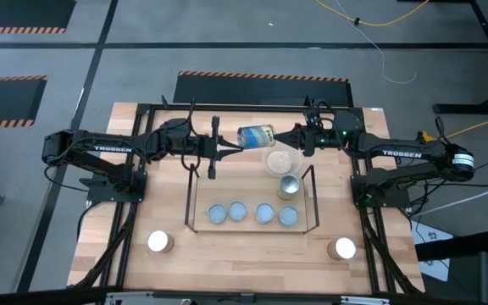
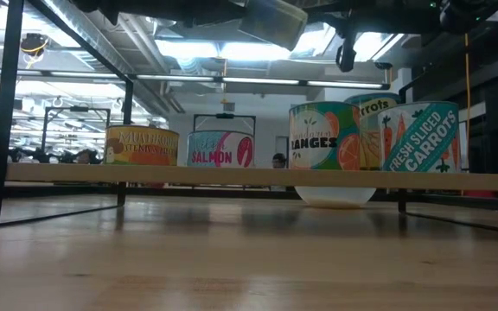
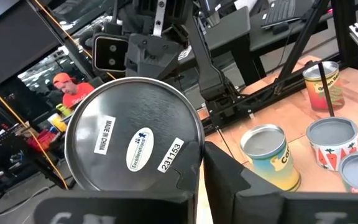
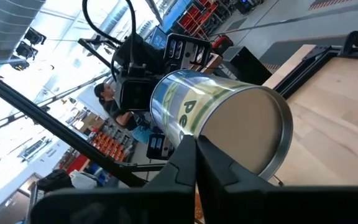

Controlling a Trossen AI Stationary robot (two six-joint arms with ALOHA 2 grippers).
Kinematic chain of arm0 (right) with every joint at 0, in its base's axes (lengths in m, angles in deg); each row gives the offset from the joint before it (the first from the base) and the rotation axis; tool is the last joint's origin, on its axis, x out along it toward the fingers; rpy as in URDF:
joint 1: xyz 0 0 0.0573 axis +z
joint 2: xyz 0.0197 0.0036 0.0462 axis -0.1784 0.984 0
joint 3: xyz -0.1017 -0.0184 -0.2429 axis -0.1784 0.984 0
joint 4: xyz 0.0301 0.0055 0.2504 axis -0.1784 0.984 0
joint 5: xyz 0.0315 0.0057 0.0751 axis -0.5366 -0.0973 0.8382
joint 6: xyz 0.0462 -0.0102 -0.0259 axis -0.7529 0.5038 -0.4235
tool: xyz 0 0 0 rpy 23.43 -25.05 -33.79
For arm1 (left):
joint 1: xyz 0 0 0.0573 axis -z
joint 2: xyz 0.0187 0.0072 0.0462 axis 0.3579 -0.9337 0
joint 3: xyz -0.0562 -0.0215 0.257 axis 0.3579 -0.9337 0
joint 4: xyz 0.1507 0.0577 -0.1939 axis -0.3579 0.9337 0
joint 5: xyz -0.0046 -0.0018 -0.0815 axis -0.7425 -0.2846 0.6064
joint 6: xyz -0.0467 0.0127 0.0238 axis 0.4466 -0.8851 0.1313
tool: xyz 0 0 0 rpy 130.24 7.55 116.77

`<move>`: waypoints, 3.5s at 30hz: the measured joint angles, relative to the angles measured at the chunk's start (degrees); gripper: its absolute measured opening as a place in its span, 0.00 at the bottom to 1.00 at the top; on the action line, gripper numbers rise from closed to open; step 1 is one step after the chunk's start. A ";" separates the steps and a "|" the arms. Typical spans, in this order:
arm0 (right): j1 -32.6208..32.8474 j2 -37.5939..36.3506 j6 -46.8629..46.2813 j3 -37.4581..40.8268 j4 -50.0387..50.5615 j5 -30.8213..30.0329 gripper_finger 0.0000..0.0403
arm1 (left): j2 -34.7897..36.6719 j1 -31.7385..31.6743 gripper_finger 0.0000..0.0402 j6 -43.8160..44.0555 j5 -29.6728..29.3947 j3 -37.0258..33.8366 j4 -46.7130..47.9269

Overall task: Pick and place cans onto a shelf
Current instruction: Put the canned peas on the shelf

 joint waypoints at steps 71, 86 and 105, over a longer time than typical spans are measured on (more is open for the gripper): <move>9.35 17.99 43.46 -45.02 69.55 -8.22 0.00 | -0.02 -0.05 0.09 6.68 -38.58 0.09 12.00; 15.81 28.82 45.58 -45.62 76.87 -3.86 0.00 | 0.00 -0.05 0.07 8.14 -38.63 0.09 16.25; 20.37 30.80 49.55 -45.59 81.48 -13.67 0.00 | 0.00 -0.04 0.02 8.17 -38.32 0.09 16.23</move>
